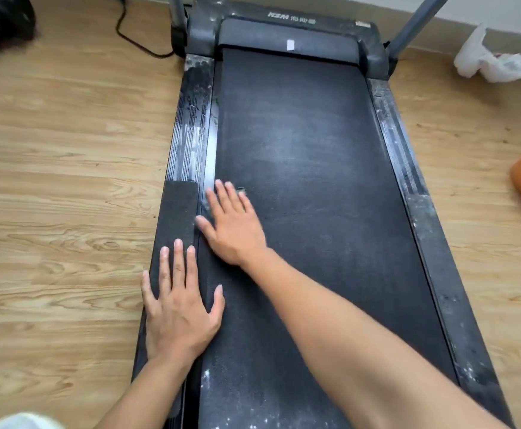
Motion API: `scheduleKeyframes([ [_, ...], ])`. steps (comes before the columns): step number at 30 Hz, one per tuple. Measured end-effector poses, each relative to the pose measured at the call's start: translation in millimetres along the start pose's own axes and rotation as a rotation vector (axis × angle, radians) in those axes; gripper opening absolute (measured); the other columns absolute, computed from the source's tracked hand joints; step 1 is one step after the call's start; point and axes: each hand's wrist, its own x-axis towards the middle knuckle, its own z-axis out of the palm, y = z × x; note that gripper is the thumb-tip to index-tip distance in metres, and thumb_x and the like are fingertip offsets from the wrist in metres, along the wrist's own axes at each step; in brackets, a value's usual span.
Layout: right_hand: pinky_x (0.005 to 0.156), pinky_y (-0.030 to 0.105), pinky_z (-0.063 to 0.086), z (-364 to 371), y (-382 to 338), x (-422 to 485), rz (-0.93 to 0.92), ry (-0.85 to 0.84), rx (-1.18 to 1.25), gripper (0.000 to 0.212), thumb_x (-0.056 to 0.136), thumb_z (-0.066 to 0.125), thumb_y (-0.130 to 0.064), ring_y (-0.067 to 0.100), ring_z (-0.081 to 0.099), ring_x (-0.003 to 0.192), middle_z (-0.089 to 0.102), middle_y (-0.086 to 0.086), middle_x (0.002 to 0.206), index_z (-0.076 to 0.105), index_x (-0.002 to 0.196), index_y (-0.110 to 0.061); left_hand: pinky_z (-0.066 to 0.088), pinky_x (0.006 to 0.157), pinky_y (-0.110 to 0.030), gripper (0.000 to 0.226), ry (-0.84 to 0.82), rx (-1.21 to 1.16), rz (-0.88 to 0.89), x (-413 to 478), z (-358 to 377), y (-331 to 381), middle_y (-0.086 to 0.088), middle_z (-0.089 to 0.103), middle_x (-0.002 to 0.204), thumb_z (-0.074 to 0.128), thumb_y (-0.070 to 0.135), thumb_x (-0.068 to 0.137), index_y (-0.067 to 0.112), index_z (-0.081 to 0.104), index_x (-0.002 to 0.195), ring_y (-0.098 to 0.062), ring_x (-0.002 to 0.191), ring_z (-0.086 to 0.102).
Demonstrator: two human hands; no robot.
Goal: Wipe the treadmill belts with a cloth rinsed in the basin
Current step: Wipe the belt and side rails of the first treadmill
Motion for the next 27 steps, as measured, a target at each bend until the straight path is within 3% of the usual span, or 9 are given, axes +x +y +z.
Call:
scheduleKeyframes([
  [5,0.13,0.039,-0.003,6.7,-4.9,-10.9,-0.073,-0.027,-0.049,0.066,0.112,0.021,-0.046,0.016,-0.009,0.162,-0.003,0.003,0.176,0.005,0.168,-0.016,0.013,0.127,-0.062,0.091,-0.011,-0.011,-0.007,0.2,-0.4,-1.3,-0.003,0.005,0.177,0.04,0.061,0.091,0.01,0.024,0.166,-0.023,0.163,0.004],
  [10,0.131,0.039,-0.002,-13.7,55.3,-26.9,0.002,-0.026,-0.02,0.076,0.108,0.022,-0.06,0.017,-0.01,0.162,-0.007,0.004,0.176,0.003,0.168,-0.016,0.011,0.127,-0.061,0.091,-0.018,0.004,-0.005,0.9,0.0,-0.2,-0.002,0.005,0.176,0.036,0.064,0.092,0.012,0.025,0.166,-0.022,0.163,0.003],
  [13,0.132,0.039,-0.001,-29.9,120.0,-50.9,0.131,-0.002,-0.026,0.088,0.103,0.019,-0.072,0.019,-0.01,0.162,-0.007,0.005,0.176,0.003,0.168,-0.015,0.01,0.128,-0.06,0.091,-0.021,0.002,-0.012,-0.3,2.2,-1.3,-0.002,0.004,0.177,0.035,0.064,0.092,0.012,0.024,0.166,-0.022,0.163,0.003],
  [16,0.131,0.044,0.003,-44.8,191.9,-86.8,0.376,0.058,-0.033,0.101,0.096,0.018,-0.081,0.026,-0.002,0.162,0.0,0.01,0.176,0.007,0.167,-0.011,0.011,0.127,-0.06,0.091,-0.01,-0.012,-0.011,-0.2,2.7,-0.7,-0.002,0.005,0.177,0.036,0.065,0.091,0.013,0.025,0.166,-0.022,0.163,0.004],
  [19,0.131,0.043,0.001,-56.9,245.6,-137.7,0.561,0.025,-0.043,0.104,0.095,0.016,-0.082,0.024,-0.008,0.162,-0.007,0.01,0.175,0.0,0.167,-0.01,0.011,0.127,-0.06,0.092,-0.022,-0.006,-0.014,-0.3,2.2,-1.2,-0.001,0.004,0.177,0.036,0.065,0.091,0.013,0.025,0.166,-0.022,0.163,0.002],
  [23,0.13,0.039,-0.001,-72.2,265.7,-152.9,0.506,-0.051,-0.148,0.101,0.097,0.021,-0.077,0.024,-0.006,0.162,-0.002,0.014,0.175,0.007,0.166,-0.004,0.011,0.128,-0.06,0.091,-0.019,-0.016,-0.017,0.3,0.8,-1.4,-0.002,0.005,0.176,0.036,0.065,0.092,0.012,0.025,0.166,-0.022,0.163,0.003],
  [27,0.131,0.039,0.0,-64.9,267.1,-148.3,0.463,-0.017,-0.06,0.108,0.094,0.019,-0.083,0.024,-0.003,0.162,0.001,0.013,0.175,0.01,0.166,-0.004,0.009,0.128,-0.059,0.091,-0.021,-0.029,-0.017,-0.1,0.6,-1.6,-0.003,0.004,0.176,0.035,0.065,0.092,0.013,0.023,0.166,-0.023,0.163,0.002],
])
